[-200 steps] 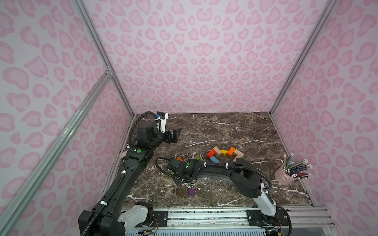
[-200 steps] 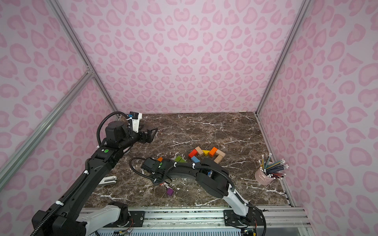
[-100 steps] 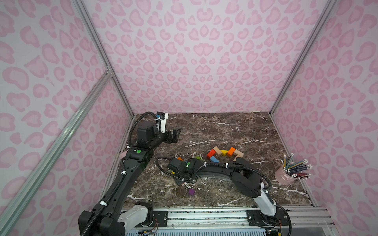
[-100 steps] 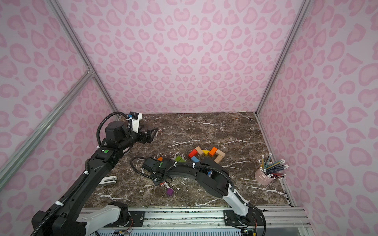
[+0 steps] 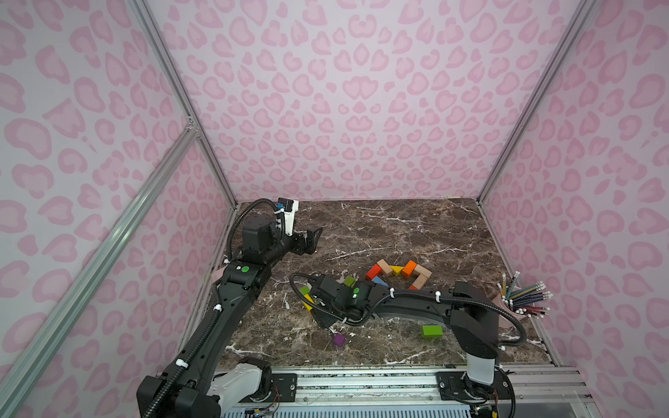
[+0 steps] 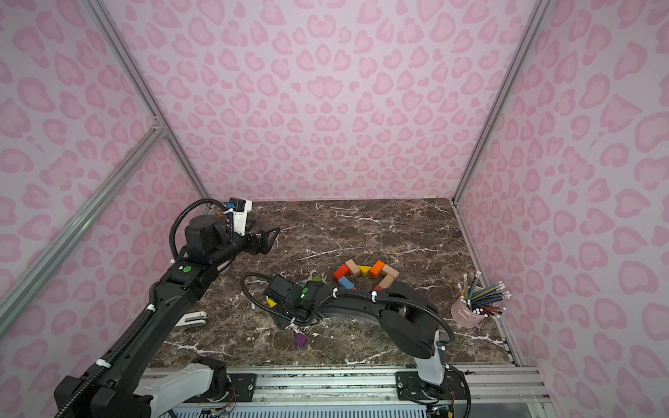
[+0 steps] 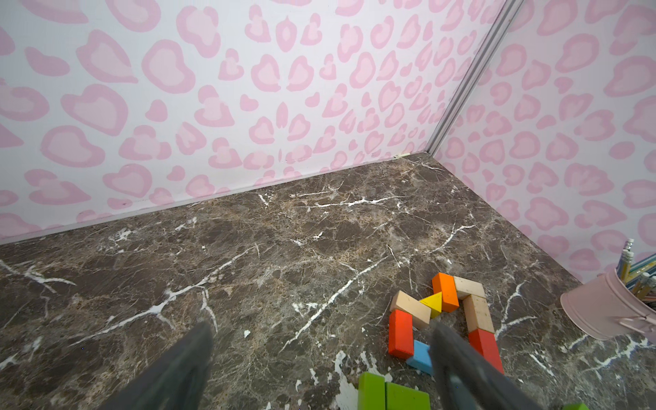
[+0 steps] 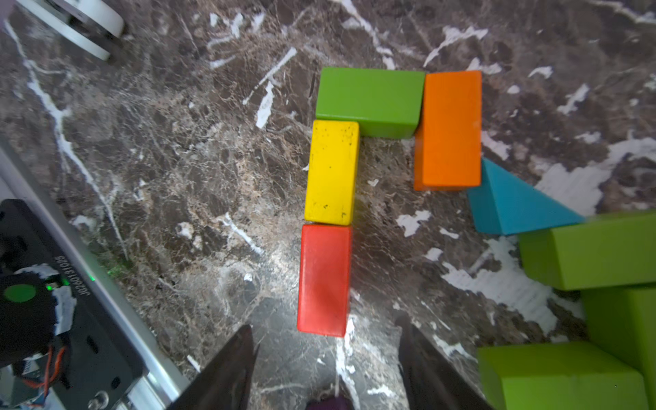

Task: Assemble a heart with building blocks
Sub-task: Assemble the building block at the center of the board, then pick up the building block from the center of the board.

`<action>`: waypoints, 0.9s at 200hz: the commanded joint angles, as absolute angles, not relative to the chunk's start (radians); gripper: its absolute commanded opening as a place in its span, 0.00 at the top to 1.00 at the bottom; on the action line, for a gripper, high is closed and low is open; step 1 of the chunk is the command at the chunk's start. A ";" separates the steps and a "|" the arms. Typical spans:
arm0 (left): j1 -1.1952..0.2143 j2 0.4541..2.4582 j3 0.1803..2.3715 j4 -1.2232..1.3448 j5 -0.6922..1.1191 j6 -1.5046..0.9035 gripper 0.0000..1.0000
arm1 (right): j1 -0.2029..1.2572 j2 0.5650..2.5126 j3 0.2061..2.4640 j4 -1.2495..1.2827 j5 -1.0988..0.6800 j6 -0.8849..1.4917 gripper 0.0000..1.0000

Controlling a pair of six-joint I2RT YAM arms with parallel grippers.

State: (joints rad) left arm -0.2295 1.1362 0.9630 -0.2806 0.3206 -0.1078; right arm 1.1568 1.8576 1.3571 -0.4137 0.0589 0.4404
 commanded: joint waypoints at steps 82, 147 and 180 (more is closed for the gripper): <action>-0.468 1.131 0.963 -0.367 0.270 -0.054 0.03 | 1.144 1.272 0.888 -0.405 0.106 0.570 0.22; -0.675 1.239 0.981 -0.376 0.264 -0.004 0.03 | 1.144 0.885 0.811 -0.608 0.095 0.635 0.01; -0.776 1.332 0.995 -0.351 0.250 0.008 0.03 | 1.146 0.729 0.886 -0.750 0.094 0.621 0.01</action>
State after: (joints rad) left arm -0.7341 1.2907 0.9787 -0.3813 0.2619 -0.0204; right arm 1.1446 0.8169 0.8295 -0.6277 0.0864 0.6132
